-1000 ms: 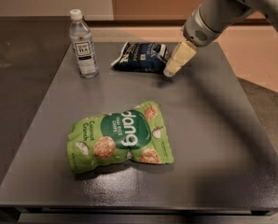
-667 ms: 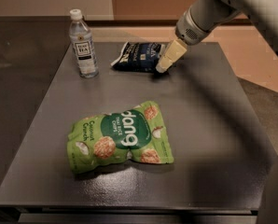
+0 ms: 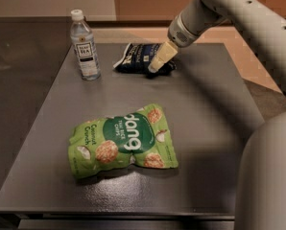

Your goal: Pick blue chip bag

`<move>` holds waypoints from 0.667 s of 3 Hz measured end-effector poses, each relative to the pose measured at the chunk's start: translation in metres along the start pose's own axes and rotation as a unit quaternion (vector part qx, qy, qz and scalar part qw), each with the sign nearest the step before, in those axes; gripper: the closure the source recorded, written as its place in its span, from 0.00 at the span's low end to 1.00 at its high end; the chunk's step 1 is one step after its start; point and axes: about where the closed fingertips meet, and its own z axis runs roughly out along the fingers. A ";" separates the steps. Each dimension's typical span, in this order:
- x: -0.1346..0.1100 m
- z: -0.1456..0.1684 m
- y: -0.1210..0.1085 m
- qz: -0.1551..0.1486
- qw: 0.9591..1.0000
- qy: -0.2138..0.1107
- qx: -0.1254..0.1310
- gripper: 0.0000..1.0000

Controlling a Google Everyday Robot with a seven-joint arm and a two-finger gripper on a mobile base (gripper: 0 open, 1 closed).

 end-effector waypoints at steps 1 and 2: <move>-0.008 0.014 0.001 -0.002 1.000 -0.005 -0.013 0.00; -0.010 0.022 0.006 -0.004 0.999 0.006 -0.033 0.17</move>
Offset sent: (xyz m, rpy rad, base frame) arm 0.0024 0.0258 -0.0135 -0.0184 0.1004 0.0719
